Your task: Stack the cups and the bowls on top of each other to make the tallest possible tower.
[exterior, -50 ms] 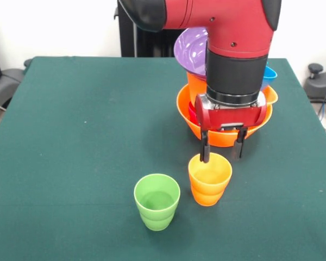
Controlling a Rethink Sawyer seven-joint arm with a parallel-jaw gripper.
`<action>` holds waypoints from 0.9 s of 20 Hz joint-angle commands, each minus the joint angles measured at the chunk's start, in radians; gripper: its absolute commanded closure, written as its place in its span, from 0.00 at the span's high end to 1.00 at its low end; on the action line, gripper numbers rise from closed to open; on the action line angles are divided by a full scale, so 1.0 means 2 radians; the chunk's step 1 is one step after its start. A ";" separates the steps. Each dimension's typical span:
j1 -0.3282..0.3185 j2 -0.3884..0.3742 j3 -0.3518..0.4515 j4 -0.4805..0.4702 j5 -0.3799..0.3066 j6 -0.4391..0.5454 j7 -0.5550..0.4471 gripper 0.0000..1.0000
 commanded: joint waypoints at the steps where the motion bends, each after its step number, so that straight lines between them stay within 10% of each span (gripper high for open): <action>1: 0.011 0.039 -0.011 -0.007 -0.049 -0.021 -0.074 1.00; 18: 0.010 0.064 -0.001 -0.016 -0.071 -0.051 -0.081 1.00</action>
